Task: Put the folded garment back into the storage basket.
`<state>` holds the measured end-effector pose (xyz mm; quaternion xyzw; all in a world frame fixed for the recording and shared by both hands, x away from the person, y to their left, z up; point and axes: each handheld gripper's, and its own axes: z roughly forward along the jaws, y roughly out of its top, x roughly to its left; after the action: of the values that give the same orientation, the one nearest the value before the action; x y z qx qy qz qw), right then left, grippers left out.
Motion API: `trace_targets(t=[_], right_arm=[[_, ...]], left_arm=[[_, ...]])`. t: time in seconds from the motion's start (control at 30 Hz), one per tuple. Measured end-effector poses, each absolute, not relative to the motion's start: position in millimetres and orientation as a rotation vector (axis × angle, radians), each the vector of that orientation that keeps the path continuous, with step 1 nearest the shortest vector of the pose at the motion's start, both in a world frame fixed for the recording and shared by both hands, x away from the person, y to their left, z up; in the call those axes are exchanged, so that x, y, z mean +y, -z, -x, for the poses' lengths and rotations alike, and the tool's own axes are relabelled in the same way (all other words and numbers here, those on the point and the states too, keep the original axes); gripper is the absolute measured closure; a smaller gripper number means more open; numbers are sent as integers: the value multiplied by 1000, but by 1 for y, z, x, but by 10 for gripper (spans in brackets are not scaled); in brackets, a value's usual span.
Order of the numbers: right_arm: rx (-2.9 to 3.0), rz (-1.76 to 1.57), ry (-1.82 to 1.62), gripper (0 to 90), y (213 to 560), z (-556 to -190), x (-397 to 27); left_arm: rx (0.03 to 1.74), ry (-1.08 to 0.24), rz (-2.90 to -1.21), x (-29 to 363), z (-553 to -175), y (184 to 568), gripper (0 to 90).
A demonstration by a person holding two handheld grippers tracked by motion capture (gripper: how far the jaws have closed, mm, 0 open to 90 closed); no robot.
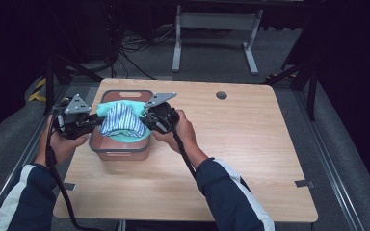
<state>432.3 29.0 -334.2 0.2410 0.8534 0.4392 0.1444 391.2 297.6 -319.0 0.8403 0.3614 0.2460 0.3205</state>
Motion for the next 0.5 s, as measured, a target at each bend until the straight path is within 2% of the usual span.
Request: trace_targets(t=[0.5], right_arm=[[2511,-704,-1212,841,352,-441,54]], left_arm=[[1007,-650,-2224,311,-397,340,809]])
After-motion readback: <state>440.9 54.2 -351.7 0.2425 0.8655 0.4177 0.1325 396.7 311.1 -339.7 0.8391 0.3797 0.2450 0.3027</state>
